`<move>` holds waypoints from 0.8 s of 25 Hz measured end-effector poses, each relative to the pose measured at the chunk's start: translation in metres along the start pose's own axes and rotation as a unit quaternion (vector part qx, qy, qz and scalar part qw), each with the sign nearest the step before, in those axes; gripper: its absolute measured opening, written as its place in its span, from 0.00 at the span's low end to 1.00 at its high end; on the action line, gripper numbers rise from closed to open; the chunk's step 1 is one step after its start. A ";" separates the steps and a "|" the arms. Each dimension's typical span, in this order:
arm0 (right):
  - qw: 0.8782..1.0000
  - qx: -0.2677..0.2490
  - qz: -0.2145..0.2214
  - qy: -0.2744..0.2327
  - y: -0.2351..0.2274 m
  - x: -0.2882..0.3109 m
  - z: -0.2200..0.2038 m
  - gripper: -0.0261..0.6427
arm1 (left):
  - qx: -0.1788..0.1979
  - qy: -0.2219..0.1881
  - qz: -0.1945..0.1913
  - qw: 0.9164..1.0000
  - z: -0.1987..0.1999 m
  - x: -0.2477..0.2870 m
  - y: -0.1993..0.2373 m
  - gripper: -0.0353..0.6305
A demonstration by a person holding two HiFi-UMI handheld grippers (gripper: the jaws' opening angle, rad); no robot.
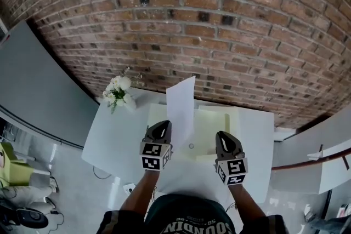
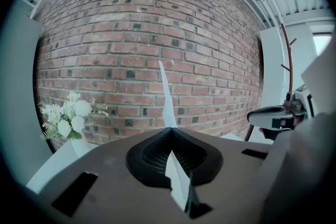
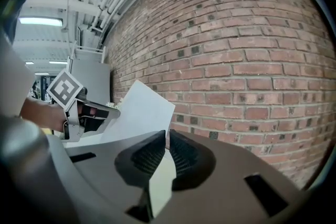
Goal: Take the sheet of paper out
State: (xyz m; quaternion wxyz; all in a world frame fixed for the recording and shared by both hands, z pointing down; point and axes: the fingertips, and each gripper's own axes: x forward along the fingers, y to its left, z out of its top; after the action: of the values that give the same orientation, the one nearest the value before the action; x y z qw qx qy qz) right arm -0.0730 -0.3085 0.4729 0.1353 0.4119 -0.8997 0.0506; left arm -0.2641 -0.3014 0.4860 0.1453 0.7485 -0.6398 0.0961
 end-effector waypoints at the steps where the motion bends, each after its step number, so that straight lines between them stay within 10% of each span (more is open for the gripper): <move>1: 1.000 -0.001 -0.004 -0.005 -0.003 0.000 0.004 0.15 | 0.000 -0.006 0.000 1.000 0.006 -0.002 0.000 0.07; 20: 0.998 -0.016 -0.037 -0.047 -0.020 -0.010 0.040 0.14 | 0.013 -0.028 -0.004 1.000 0.035 -0.012 0.005 0.07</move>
State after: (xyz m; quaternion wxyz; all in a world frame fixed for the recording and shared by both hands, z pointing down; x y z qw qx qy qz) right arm -0.0599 -0.3219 0.4314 0.1009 0.4449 -0.8898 0.0118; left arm -0.2723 -0.3030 0.4500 0.1182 0.7555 -0.6390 0.0826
